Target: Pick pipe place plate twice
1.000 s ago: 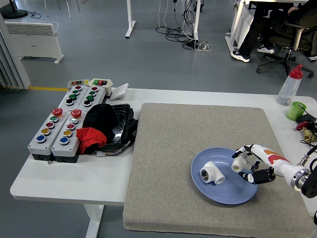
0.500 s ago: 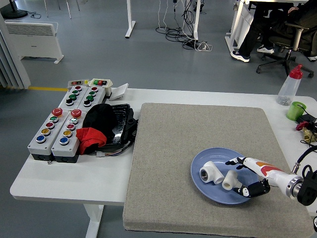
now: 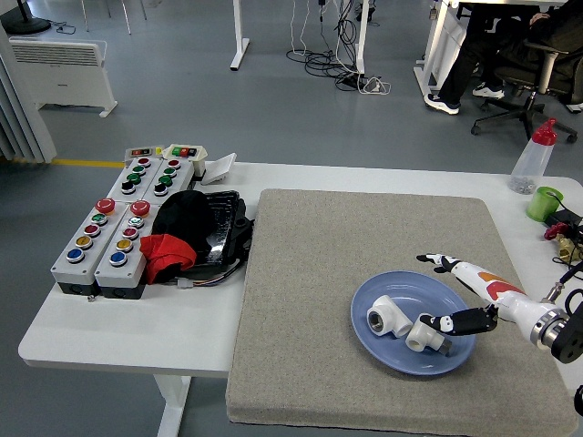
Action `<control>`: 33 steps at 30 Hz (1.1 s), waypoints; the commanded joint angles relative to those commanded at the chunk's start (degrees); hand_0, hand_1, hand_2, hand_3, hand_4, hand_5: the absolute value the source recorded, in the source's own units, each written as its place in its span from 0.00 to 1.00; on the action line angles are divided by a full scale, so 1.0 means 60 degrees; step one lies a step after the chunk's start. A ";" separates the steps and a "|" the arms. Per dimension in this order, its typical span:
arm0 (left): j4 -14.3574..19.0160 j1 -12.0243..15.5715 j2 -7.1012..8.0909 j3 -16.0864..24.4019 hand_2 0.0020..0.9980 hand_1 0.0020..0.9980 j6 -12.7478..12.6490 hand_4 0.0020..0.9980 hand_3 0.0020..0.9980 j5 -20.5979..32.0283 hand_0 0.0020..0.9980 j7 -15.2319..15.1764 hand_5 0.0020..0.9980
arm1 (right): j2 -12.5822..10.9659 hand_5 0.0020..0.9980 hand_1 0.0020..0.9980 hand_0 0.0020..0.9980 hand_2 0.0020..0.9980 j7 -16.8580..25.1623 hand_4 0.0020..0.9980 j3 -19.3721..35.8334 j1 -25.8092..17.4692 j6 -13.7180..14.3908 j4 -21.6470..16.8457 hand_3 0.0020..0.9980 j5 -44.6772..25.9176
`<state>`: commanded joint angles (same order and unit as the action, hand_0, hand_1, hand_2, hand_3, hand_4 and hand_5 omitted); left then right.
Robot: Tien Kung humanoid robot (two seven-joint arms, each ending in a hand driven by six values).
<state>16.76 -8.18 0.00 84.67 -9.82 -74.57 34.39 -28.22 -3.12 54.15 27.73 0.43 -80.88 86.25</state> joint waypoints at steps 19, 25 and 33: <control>0.0004 -0.0032 0.0000 0.0100 0.59 0.57 0.0011 0.58 0.60 -0.0164 0.61 0.0021 1.00 | 0.0799 0.47 0.80 0.83 0.86 0.1437 0.58 0.4211 -0.1879 0.1312 0.0222 0.82 -0.7635; 0.0000 -0.0052 0.0000 0.0107 0.59 0.57 0.0005 0.58 0.60 -0.0172 0.61 -0.0006 1.00 | 0.0989 0.50 0.79 0.82 0.85 0.1460 0.57 0.4505 -0.2265 0.1304 0.0217 0.83 -0.9993; -0.0015 -0.0091 0.0000 0.0121 0.59 0.57 0.0006 0.58 0.60 -0.0186 0.61 -0.0063 1.00 | 0.1353 0.52 0.79 0.82 0.85 0.1850 0.57 0.4718 -0.2713 0.1460 0.0286 0.83 -1.0936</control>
<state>16.67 -8.73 0.00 85.39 -9.79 -75.69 34.01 -20.10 7.98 82.46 11.45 9.19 -79.16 20.64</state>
